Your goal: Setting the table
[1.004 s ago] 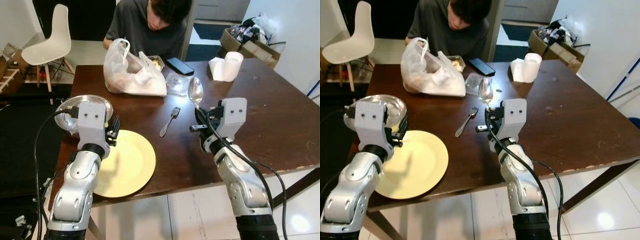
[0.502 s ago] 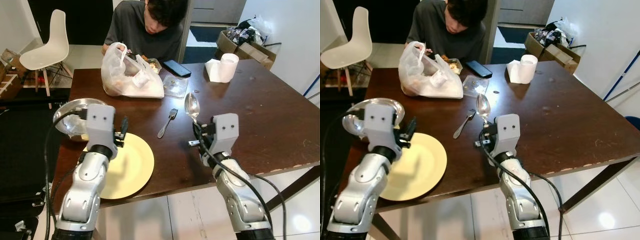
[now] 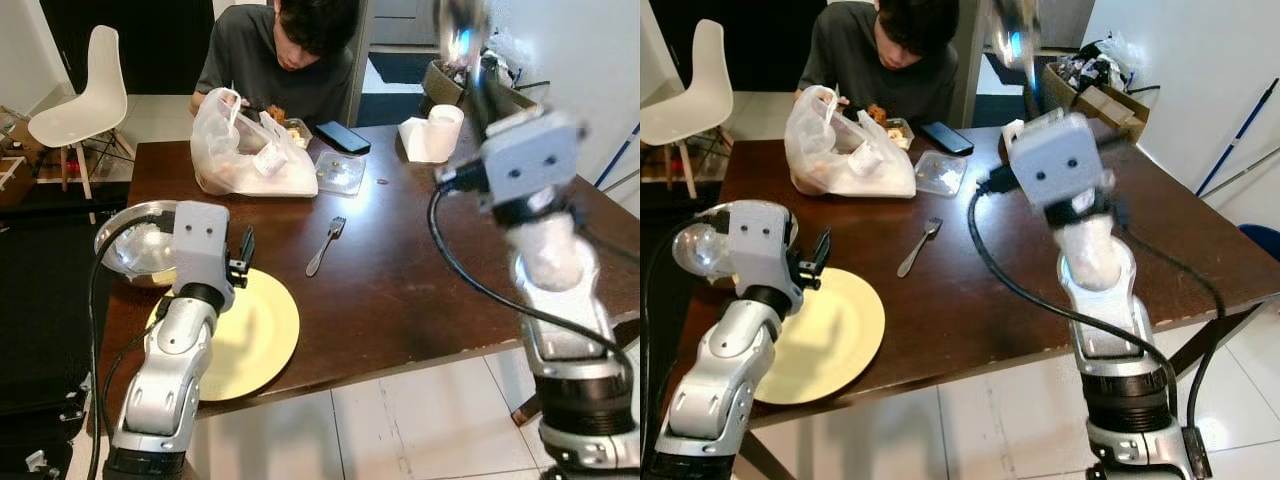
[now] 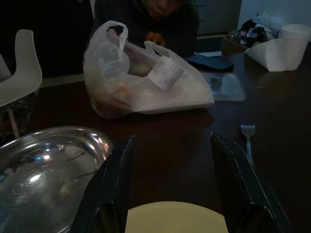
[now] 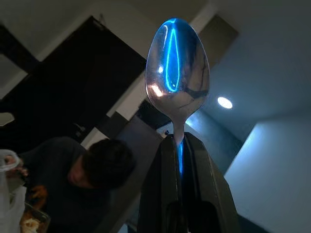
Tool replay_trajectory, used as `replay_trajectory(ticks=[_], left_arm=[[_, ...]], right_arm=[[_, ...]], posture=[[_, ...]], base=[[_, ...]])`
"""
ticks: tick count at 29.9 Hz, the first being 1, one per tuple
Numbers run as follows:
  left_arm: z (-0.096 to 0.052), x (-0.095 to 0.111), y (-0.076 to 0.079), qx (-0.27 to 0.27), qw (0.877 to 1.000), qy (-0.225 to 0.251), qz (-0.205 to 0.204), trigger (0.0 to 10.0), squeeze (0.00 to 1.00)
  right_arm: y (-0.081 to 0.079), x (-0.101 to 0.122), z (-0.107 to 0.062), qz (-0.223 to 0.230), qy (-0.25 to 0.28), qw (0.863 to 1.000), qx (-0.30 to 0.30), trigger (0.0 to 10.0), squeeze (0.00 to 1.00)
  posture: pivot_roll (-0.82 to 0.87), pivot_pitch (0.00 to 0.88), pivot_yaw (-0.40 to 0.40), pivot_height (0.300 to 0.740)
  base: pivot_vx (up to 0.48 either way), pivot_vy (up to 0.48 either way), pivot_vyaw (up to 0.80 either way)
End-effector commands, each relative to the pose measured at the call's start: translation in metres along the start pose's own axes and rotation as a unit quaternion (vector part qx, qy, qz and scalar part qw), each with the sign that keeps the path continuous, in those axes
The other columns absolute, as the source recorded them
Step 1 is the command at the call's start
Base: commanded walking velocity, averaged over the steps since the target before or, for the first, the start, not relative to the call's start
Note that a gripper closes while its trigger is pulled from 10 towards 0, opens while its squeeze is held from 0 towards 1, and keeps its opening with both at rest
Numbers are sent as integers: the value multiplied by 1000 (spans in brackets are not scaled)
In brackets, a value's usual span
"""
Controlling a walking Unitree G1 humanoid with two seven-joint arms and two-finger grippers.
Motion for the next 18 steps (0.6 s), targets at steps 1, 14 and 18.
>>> replay_trajectory(ticks=[1,14,18], left_arm=[[-1,-8,1,-2,1000,-12,10,10000,0],[0,-7,-1,-3,1000,-11,11,10000,0],[0,-6,1,-7,1000,-10,11,10000,0]], right_arm=[[15,-30,-2,40,-69,995,-57,10000,0],[17,-97,-30,114,-256,956,-89,10000,0],[13,-94,-28,118,-249,958,-79,10000,0]], posture=[[23,0,47,740],[22,0,58,740],[19,0,59,740]], base=[[0,0,0],[0,0,0],[0,0,0]])
Point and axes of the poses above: a point about 5 cm out from each wrist's last joint towards the gripper, its own z axis pointing out of the wrist towards the gripper, its own x axis along the axis of the wrist's last joint, y = z × x, the point moved 3 cm from there along z, pointing out of the wrist towards the gripper, and after that the axes turned 15 degrees about z, right-handed, at the moved point
